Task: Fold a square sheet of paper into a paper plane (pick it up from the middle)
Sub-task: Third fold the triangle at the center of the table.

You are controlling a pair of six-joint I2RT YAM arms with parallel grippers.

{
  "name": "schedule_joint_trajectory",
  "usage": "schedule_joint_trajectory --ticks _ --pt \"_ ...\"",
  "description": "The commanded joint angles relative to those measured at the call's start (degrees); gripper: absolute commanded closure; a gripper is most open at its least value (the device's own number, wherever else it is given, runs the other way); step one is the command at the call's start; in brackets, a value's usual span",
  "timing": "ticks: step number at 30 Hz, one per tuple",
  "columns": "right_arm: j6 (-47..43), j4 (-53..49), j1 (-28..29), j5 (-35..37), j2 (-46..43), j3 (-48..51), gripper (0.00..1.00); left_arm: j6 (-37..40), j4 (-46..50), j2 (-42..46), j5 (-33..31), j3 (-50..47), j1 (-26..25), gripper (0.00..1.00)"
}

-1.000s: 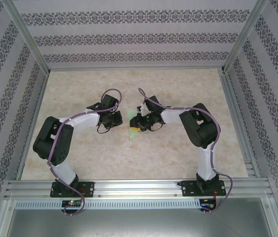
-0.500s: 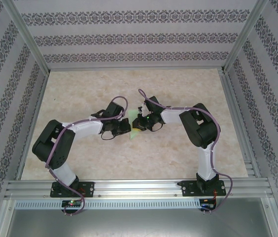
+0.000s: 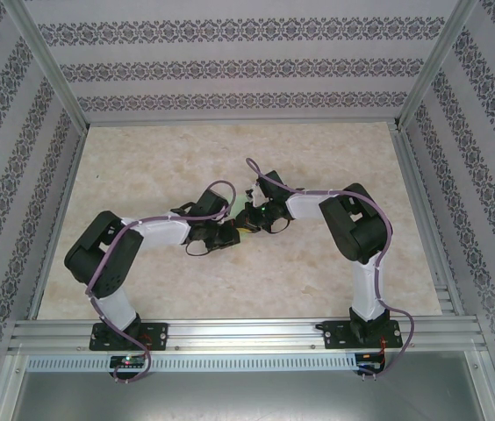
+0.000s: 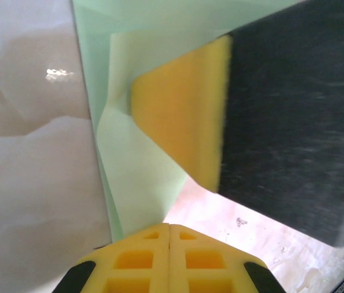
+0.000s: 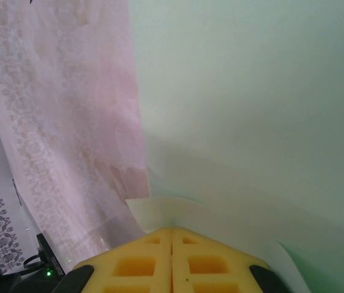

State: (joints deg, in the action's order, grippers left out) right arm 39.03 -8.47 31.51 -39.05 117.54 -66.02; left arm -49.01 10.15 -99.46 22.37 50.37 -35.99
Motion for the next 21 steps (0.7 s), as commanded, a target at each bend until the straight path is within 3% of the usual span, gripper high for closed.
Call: schedule_joint_trajectory --ticks 1,8,13,21 --pt "-0.88 -3.82 0.05 5.21 2.87 0.36 0.92 -1.23 -2.31 -1.04 -0.27 -0.86 -0.75 0.98" --pt "-1.06 -4.01 0.04 4.96 2.96 0.40 0.92 -1.48 -3.73 1.01 -0.09 -0.74 -0.87 0.97" --pt "-1.06 -3.80 0.05 4.95 3.16 0.54 0.92 -1.70 -3.72 3.57 -4.09 -1.19 -0.77 0.97" --pt "-1.06 -3.81 0.05 4.64 3.49 0.43 0.92 -2.84 -5.39 0.42 -4.22 -1.94 -0.76 0.97"
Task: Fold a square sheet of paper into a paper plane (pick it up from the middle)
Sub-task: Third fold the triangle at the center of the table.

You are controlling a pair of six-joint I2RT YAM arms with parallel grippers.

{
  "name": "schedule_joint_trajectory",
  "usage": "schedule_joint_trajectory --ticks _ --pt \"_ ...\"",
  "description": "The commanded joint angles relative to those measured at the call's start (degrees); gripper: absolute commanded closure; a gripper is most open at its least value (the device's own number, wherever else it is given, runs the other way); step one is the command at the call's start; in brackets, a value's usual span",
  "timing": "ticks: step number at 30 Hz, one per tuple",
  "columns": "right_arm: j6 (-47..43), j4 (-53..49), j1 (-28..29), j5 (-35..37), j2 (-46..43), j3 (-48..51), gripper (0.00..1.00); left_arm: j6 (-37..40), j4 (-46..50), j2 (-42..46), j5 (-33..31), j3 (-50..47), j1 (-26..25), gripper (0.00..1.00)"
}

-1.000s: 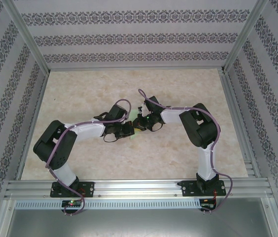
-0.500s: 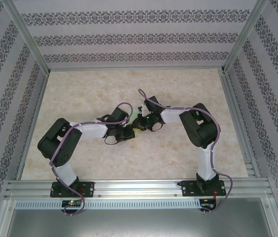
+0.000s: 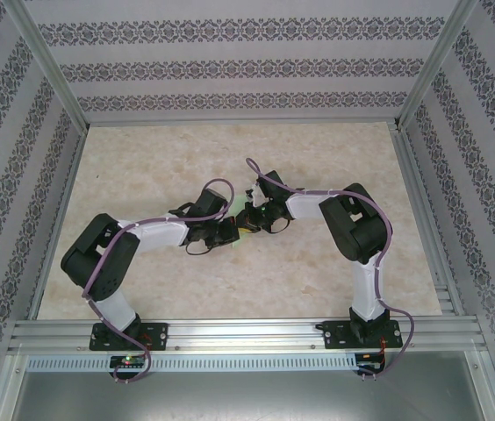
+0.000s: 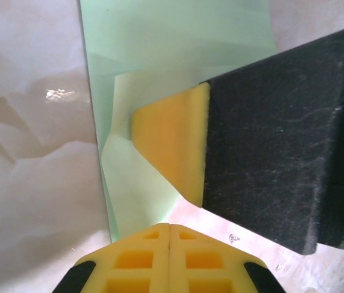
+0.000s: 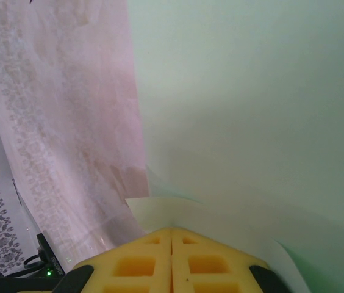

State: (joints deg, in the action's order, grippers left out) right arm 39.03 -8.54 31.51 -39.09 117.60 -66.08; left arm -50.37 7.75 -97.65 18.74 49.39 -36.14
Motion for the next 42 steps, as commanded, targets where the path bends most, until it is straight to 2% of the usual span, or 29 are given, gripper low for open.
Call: schedule_joint_trajectory --ticks 1,5,21,36,42 --pt "-1.06 -3.68 0.05 4.72 3.38 0.51 0.92 -1.61 -3.24 -1.95 0.02 -1.12 -0.61 0.97" --pt "-1.06 -3.77 0.13 4.64 3.51 0.45 0.92 -1.10 -4.19 -3.57 3.19 -1.18 -0.94 0.97" --pt "-0.62 -4.01 0.08 5.03 4.30 0.34 0.92 0.68 0.38 -2.87 4.37 -2.92 -3.00 0.96" --pt "-0.68 -4.41 -0.56 5.17 4.57 0.34 0.92 3.14 8.46 2.44 0.75 -3.42 -4.48 0.96" --pt "-0.52 -4.25 -0.69 4.86 4.64 0.25 0.92 2.72 4.65 7.82 -2.84 -1.99 -4.38 0.96"
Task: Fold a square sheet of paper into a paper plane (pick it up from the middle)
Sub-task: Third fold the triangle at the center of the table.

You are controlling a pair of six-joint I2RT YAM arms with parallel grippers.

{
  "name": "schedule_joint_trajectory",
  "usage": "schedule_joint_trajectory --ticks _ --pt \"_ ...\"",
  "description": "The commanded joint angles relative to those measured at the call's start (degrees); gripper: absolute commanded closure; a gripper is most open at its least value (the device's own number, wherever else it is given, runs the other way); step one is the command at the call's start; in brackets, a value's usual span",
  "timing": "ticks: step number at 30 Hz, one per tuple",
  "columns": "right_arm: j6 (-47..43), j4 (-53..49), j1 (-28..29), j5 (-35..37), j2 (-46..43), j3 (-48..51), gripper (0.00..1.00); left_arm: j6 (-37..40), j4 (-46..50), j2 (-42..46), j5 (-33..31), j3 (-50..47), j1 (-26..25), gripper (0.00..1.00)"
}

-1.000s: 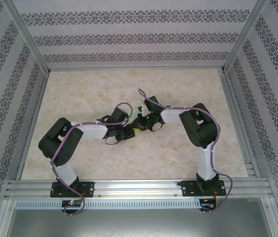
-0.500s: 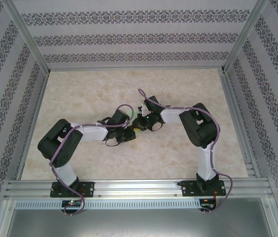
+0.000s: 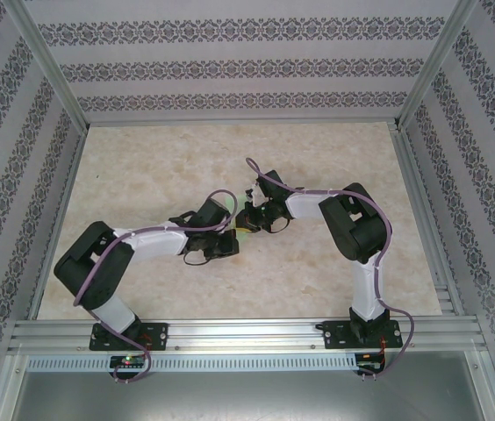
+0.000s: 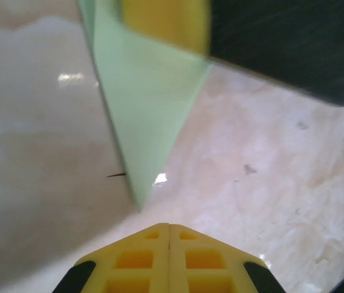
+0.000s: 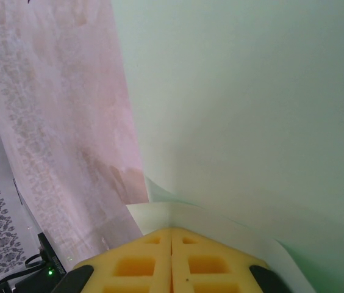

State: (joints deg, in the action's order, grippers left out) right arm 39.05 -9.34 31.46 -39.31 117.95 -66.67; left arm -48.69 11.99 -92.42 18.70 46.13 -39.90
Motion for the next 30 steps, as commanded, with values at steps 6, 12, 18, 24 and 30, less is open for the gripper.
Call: schedule_joint_trajectory --ticks 6,12,18,24,30 --pt "-0.30 -3.22 -0.61 4.51 4.67 0.58 0.92 -0.47 -1.95 -0.34 -5.63 1.95 -0.37 0.97" --pt "-0.26 -3.22 -0.61 4.15 4.48 0.57 0.92 -2.45 -6.77 -4.11 -4.48 1.79 -0.27 0.97" --pt "-0.13 -3.02 -0.54 4.07 4.26 0.80 0.92 -3.36 -10.20 -4.78 -4.93 0.52 -0.27 0.97" --pt "0.17 -2.61 -0.61 3.39 3.24 0.61 0.92 -4.14 -8.06 -5.57 -6.28 -1.03 -0.30 0.99" --pt "1.19 -3.10 -0.83 2.09 0.70 -1.57 0.91 -4.77 -6.85 -7.51 -4.77 -3.50 -0.37 1.00"
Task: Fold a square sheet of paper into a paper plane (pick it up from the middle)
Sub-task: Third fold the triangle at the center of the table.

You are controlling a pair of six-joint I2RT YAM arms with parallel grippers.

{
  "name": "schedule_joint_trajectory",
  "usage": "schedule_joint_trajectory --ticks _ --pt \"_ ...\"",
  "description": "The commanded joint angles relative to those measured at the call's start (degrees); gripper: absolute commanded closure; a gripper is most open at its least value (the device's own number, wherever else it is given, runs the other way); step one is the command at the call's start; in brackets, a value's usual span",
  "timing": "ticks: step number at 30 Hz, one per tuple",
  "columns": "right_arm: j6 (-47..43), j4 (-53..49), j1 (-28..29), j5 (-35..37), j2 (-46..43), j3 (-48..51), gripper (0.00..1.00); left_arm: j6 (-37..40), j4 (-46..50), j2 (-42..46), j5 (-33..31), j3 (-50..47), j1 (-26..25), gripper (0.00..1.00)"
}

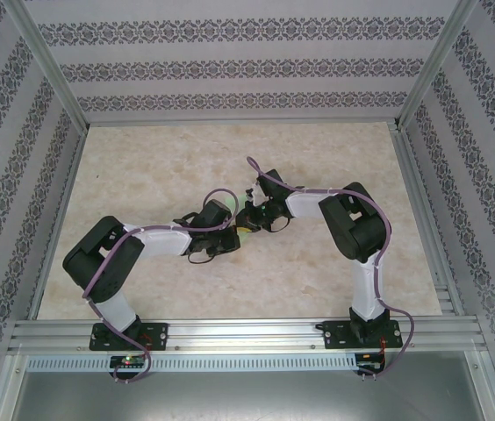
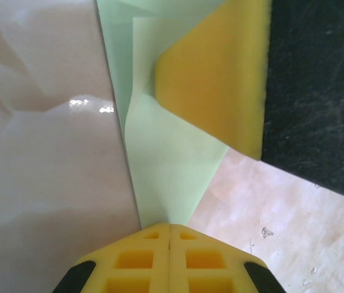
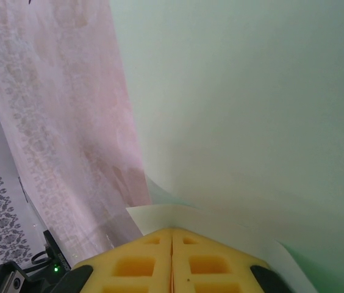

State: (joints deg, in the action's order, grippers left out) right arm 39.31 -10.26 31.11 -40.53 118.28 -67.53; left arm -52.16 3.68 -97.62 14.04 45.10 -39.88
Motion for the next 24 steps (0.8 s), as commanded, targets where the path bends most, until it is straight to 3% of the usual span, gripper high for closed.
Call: schedule_joint_trajectory --ticks 1,11,18,24 --pt "1.03 -2.26 -0.44 3.22 -0.11 -0.92 0.91 -1.33 1.95 -2.10 -0.39 -2.79 -0.38 1.00" --pt "0.10 -2.31 -1.67 6.24 -10.22 4.11 0.81 -2.15 5.91 -2.21 -3.03 -3.43 -0.40 1.00" --pt "-0.81 -1.65 0.32 5.43 -9.68 7.49 0.91 -3.70 7.92 -2.75 -4.21 -2.79 -0.39 1.00" --pt "-1.05 -1.17 1.46 4.16 -7.16 7.02 0.93 -4.11 8.68 -2.39 -4.34 -2.72 -0.50 1.00"
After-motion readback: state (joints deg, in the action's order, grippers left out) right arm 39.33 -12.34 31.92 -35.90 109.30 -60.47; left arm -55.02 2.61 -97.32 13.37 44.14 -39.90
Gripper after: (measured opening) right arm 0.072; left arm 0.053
